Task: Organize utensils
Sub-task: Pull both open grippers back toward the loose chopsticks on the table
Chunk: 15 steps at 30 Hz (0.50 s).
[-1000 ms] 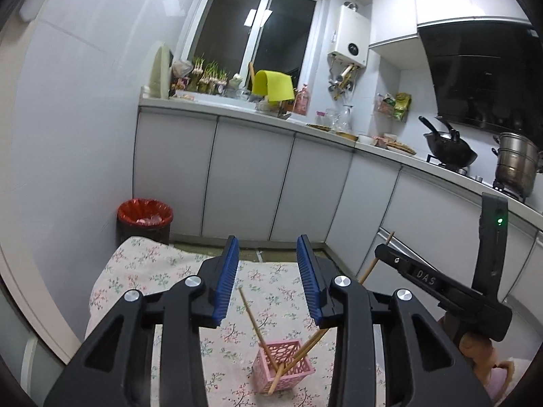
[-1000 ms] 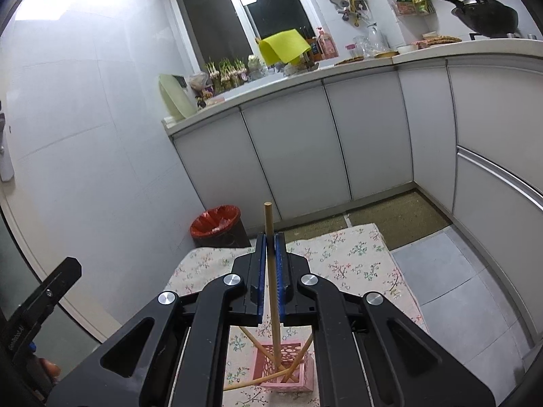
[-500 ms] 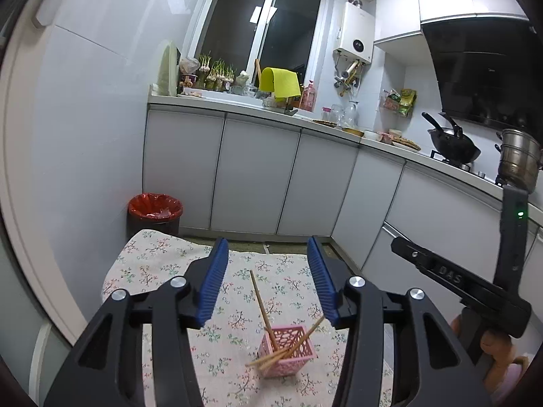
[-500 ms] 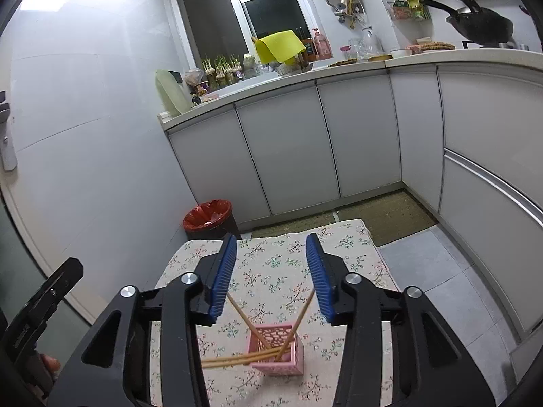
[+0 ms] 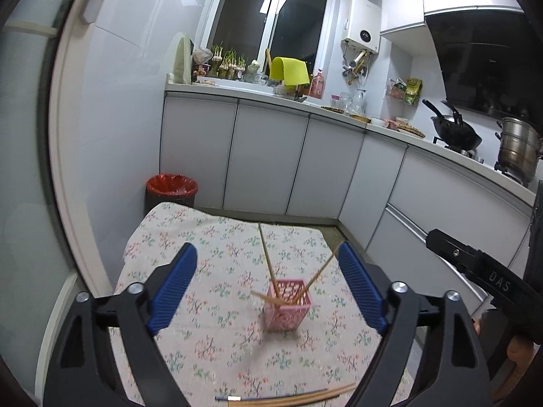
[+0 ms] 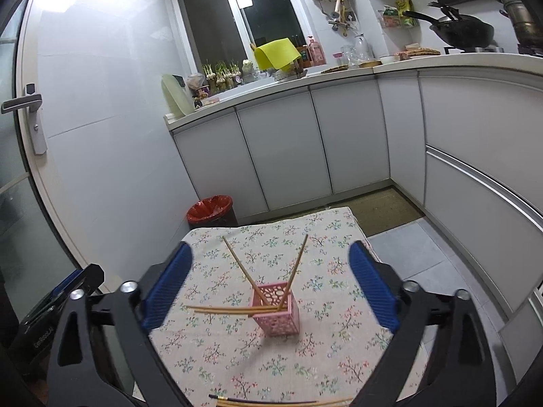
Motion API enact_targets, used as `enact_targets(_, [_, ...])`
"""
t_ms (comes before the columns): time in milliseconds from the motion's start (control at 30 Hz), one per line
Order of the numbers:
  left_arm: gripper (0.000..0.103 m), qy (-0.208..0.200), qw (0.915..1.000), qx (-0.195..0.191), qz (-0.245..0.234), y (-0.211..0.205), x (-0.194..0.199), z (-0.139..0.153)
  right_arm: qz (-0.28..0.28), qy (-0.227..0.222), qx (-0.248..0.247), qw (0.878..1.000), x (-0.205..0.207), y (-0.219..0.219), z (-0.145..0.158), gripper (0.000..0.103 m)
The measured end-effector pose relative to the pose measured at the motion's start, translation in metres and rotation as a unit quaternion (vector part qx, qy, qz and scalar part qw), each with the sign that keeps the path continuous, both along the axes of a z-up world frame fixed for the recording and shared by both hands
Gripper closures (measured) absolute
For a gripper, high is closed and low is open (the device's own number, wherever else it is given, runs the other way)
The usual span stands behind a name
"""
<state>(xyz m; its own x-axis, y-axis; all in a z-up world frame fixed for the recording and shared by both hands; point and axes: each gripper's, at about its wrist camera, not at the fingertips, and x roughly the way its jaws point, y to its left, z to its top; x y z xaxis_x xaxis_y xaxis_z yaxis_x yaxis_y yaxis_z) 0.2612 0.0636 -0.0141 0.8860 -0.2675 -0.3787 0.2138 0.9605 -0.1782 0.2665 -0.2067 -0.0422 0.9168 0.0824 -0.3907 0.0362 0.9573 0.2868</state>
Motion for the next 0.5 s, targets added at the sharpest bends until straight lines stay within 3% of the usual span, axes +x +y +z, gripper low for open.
enact_targets(267, [0.009,0.027,0.9995,0.014,-0.006,-0.007,-0.035,-0.023,-0.026,0.039,-0.015,0.999,-0.043,-0.004,-0.037,0.007])
enact_targets(500, [0.008,0.066,0.9962,0.049,-0.026,-0.027,-0.061,-0.05,-0.035,0.077,-0.035,0.996,-0.078,0.0,-0.067,0.007])
